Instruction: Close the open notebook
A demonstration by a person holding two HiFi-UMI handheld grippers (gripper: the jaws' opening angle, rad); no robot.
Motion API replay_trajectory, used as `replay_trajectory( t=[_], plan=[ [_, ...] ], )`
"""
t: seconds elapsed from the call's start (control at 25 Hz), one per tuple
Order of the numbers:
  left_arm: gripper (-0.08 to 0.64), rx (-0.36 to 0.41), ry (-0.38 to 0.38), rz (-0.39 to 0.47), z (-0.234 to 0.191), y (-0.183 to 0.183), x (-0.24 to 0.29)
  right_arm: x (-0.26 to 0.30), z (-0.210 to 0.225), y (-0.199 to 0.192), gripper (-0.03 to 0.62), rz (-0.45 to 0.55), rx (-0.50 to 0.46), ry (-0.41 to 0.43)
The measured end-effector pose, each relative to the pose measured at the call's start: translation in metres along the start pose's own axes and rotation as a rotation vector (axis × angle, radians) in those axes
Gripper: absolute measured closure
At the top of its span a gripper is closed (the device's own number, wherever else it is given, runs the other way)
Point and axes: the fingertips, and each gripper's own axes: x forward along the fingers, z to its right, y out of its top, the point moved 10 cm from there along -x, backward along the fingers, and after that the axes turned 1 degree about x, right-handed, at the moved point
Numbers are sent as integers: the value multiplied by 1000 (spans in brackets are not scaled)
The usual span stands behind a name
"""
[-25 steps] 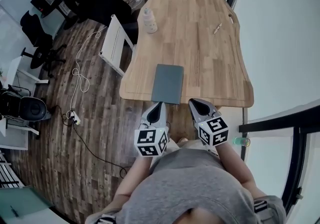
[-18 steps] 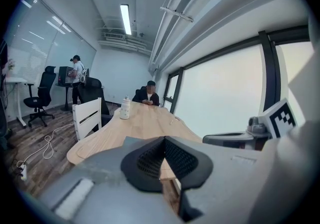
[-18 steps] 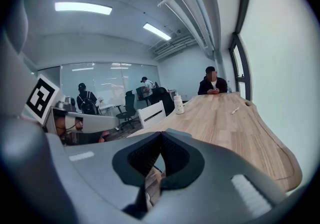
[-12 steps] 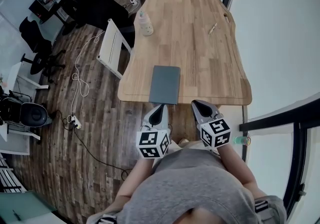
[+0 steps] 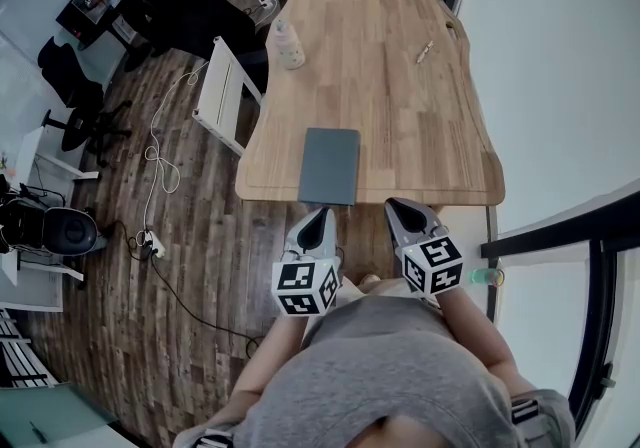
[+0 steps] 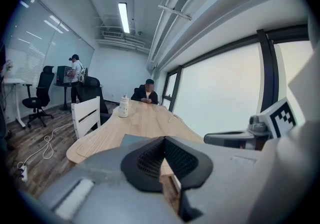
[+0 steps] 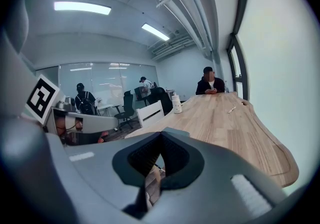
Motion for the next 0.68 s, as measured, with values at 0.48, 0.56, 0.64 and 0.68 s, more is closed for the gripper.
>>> replay_trajectory(
  t=[0.48,0.56,0.64,0.68],
  plan=[
    [557,1,-1,-19,-4,-4,-1,2,-1,-3,594,-1,3,3],
    [557,0,-2,-20,-4,-4,0,2,-1,-3,594,-4,3,0],
    [557,0,-3,-20,-5,-3,1,3,-1,-3,594,-4,2,-1],
    [557,1,-3,-20,-5,-3,2,3,0,-3,594,-4,1,-2]
  ],
)
